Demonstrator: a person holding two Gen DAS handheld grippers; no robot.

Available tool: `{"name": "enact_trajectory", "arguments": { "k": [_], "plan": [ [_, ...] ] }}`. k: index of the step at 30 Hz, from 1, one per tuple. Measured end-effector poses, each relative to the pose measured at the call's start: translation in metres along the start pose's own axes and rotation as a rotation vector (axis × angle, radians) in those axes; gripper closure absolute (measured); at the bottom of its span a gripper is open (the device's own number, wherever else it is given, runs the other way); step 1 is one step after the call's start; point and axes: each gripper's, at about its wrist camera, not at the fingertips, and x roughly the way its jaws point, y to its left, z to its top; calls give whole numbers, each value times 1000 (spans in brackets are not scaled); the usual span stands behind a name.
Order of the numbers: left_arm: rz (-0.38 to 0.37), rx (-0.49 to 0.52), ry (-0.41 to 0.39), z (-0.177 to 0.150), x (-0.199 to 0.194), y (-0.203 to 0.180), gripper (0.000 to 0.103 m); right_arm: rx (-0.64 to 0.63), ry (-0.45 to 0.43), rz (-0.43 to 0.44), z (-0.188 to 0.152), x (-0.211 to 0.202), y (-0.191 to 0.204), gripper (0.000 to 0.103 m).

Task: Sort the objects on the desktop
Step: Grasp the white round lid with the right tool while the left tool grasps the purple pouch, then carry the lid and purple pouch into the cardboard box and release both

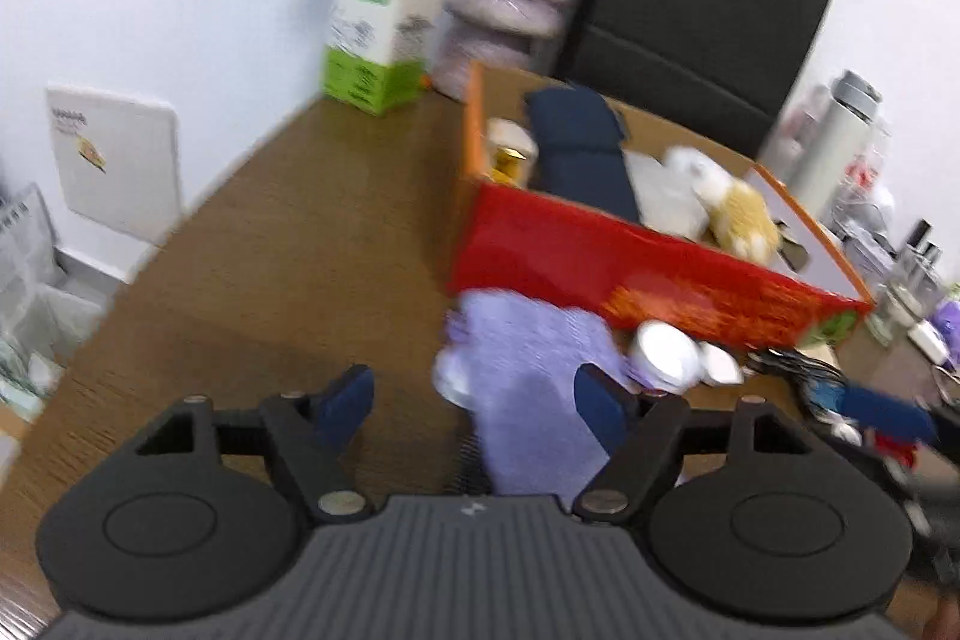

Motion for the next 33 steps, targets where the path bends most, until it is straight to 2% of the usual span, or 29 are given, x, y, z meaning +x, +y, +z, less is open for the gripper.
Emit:
{"name": "enact_trajectory", "arguments": {
  "k": [3,4,6,8,10,12,14,15,16,18,19,21,25,28,30,33],
  "plan": [
    [103,9,8,-2,7,8,29,-10,35,4,20,47,9,43],
    [107,-2,22,-2,10,11,31,-5,46,-2,23,59,13,44],
    [78,-7,14,-2,8,11,32,-1,72,-20,27,83,17,49],
    [11,-7,21,-2,6,11,31,13,114,-59,25,102,15,65],
    [-31,13,39,-4,7,6,31,21,121,-51,18,103,12,64],
    [-45,46,50,-7,9,-4,35,38,130,-17,12,95,8,64],
    [-44,88,46,-10,10,-15,53,51,127,-25,7,85,4,64],
    [-54,94,43,-11,11,-19,58,65,118,-34,4,76,2,64],
    [-71,92,40,-12,11,-23,70,79,105,-37,3,69,0,64],
    [-72,97,23,-14,10,-31,84,119,66,-30,-1,51,-6,64],
    [-73,98,14,-15,9,-34,96,148,43,-27,-5,41,-8,64],
    [-103,95,-4,-18,3,-37,99,201,16,-18,-15,27,-14,64],
    [-141,63,-91,-26,-25,-46,100,291,-16,-16,-38,-2,-18,64],
    [-152,19,-128,-33,-61,-57,100,285,-54,-23,-47,-30,-16,64],
    [-154,34,-201,-38,-93,-68,100,254,-77,-42,-52,-47,-13,64],
    [-176,73,-271,-40,-130,-84,100,235,-104,-56,-54,-70,-12,64]
  ]
}}
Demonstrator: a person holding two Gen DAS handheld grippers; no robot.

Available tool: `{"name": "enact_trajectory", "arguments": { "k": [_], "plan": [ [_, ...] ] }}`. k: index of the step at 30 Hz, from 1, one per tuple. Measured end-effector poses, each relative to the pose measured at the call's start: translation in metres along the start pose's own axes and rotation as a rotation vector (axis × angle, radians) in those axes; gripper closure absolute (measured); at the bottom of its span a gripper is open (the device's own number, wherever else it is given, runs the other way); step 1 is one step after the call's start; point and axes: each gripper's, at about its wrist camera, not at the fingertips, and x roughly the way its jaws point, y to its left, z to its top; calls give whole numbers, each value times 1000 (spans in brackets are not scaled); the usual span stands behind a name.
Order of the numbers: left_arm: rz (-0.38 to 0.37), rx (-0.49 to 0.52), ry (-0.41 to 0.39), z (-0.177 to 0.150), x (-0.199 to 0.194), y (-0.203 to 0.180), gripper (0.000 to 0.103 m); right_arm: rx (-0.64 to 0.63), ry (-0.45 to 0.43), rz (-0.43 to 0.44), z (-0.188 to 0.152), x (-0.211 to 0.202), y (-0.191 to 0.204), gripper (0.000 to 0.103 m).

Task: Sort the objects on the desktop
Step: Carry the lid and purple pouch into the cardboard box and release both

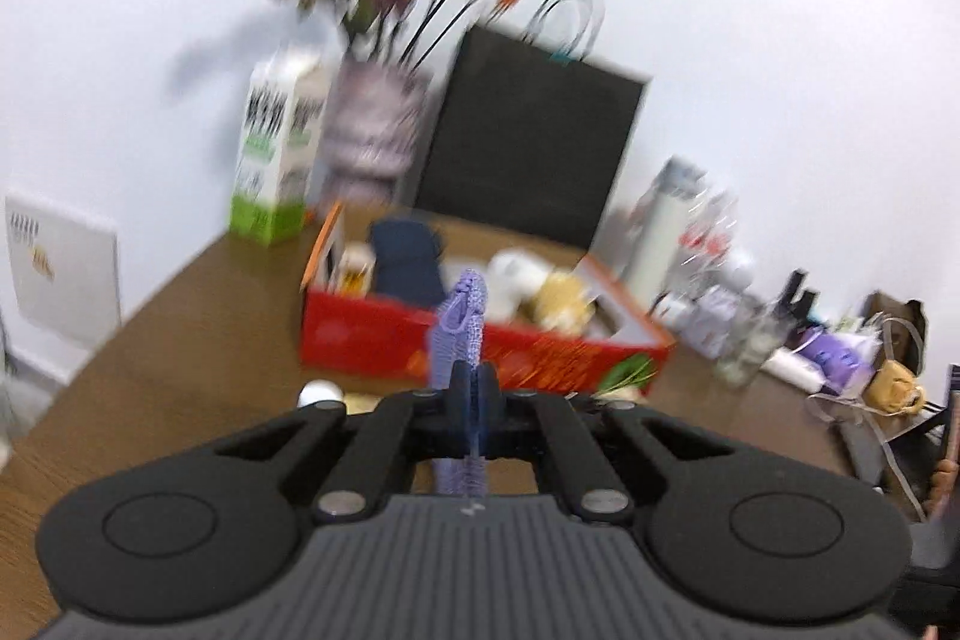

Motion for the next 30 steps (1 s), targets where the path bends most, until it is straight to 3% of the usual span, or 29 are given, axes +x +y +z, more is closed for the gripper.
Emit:
{"name": "enact_trajectory", "arguments": {
  "k": [3,7,11,15,17,21,24,26,27,30],
  "plan": [
    [-37,28,6,10,-13,-12,100,-4,-32,10,5,-18,0,64],
    [-34,80,-16,24,-17,-26,100,0,-68,27,15,-36,1,64],
    [-48,171,-63,59,-6,-42,100,-47,-123,29,38,-42,3,64],
    [-110,123,-48,105,37,-48,100,-59,-167,22,82,-25,-3,64],
    [-117,66,9,126,73,-47,100,-64,-172,19,107,-6,-1,64],
    [-146,-22,94,144,138,-30,100,-23,-96,54,146,50,-2,64],
    [-3,23,82,136,197,-14,100,36,4,68,159,100,-8,64],
    [110,63,239,121,248,4,100,42,78,42,161,136,-19,64],
    [171,64,265,112,262,12,100,36,115,14,160,154,-22,64],
    [198,116,244,94,269,27,97,-12,201,-31,153,195,-23,64]
  ]
}}
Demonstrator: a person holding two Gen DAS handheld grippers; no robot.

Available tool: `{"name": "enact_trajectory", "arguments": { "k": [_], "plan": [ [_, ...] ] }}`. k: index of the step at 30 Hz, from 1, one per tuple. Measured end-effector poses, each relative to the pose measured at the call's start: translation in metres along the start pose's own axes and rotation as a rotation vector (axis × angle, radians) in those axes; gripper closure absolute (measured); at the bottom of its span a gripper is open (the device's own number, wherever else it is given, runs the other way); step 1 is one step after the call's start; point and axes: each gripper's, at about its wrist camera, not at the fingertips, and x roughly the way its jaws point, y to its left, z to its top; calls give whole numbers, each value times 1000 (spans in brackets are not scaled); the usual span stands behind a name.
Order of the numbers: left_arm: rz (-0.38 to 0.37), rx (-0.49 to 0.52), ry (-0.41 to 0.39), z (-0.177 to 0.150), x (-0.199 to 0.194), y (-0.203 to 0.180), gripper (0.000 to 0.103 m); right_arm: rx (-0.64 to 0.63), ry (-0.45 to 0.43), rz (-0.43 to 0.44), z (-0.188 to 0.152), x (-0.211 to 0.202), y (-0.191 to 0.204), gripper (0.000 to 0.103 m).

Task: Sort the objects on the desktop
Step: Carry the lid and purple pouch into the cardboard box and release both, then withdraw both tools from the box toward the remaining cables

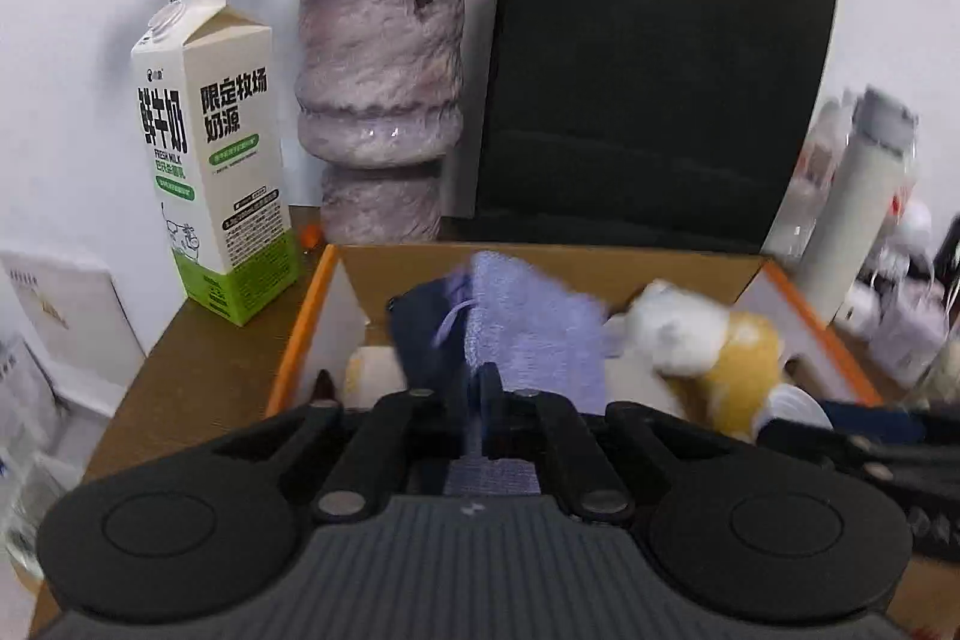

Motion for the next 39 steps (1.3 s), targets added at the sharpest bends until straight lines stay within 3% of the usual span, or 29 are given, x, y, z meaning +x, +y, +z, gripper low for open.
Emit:
{"name": "enact_trajectory", "arguments": {
  "k": [1,2,4,7,9,11,13,17,20,22,25,29,35,39],
  "plan": [
    [-3,2,5,-3,1,3,90,-11,22,-4,-2,9,2,63],
    [-8,4,18,-4,1,7,75,-15,44,-6,-5,19,2,63],
    [0,0,10,-1,-5,15,56,0,75,3,-11,32,2,62],
    [61,18,-32,6,-22,22,27,44,106,34,-15,42,-1,41],
    [171,65,-46,13,-31,21,20,68,100,46,-14,39,-4,39],
    [267,107,-2,13,-34,20,14,73,84,32,-8,30,-7,39],
    [286,105,24,9,-40,21,13,73,55,20,-3,16,-11,37],
    [242,87,29,-8,-64,19,3,49,-1,-15,-1,-17,-16,29],
    [205,79,31,-26,-86,23,0,3,-44,-80,-11,-48,-23,27],
    [218,61,21,-40,-103,27,0,9,-70,-112,-21,-69,-32,25],
    [279,32,-22,-64,-128,32,0,40,-94,-105,-43,-97,-41,24],
    [299,-13,-21,-107,-153,35,0,57,-108,-84,-85,-122,-38,17],
    [243,24,51,-185,-170,16,0,152,-33,-31,-151,-138,-39,17],
    [168,1,120,-211,-178,18,0,80,-24,-66,-182,-151,-28,17]
  ]
}}
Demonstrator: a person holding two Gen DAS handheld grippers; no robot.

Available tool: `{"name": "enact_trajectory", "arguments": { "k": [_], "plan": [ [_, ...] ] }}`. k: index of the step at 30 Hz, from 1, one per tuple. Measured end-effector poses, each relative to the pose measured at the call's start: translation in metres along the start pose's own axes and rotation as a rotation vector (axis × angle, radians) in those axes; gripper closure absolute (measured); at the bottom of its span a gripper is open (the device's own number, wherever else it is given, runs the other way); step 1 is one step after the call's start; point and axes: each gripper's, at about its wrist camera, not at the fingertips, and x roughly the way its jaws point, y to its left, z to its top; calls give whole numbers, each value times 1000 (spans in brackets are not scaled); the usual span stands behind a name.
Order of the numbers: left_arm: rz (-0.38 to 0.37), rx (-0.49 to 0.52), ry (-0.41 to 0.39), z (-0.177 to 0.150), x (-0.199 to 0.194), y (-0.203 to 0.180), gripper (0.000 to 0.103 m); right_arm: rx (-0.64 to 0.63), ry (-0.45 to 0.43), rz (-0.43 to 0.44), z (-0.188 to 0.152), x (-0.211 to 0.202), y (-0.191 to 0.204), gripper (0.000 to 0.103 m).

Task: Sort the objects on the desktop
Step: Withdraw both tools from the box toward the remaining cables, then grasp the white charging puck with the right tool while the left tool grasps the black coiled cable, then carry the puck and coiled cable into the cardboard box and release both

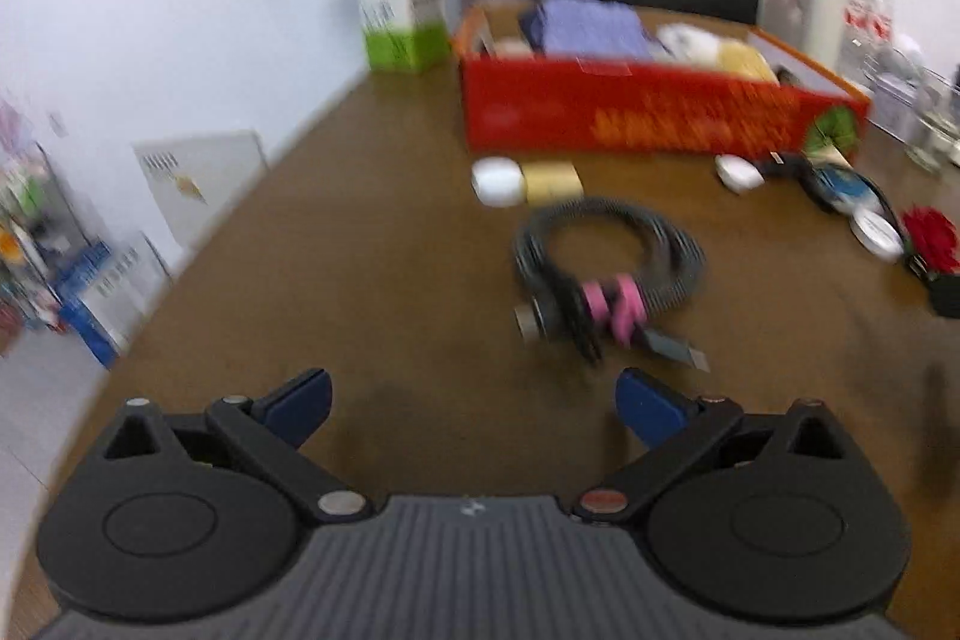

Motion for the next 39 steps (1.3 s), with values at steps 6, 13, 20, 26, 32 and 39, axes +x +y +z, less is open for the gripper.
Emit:
{"name": "enact_trajectory", "arguments": {
  "k": [6,13,20,26,32,39],
  "plan": [
    [-17,-44,-20,1,-3,11,0,-97,-15,-40,-24,-7,10,20],
    [-136,-47,-46,40,14,19,22,-53,-46,11,-13,3,1,31],
    [-192,5,7,65,57,4,42,-39,-6,5,17,50,1,43],
    [-165,58,-45,59,67,-7,54,2,-12,-76,33,74,-7,43],
    [-173,43,-61,46,53,-4,90,-98,-19,-128,31,79,3,65],
    [-169,-20,-95,17,0,1,91,-157,-5,-13,-9,35,33,65]
  ]
}}
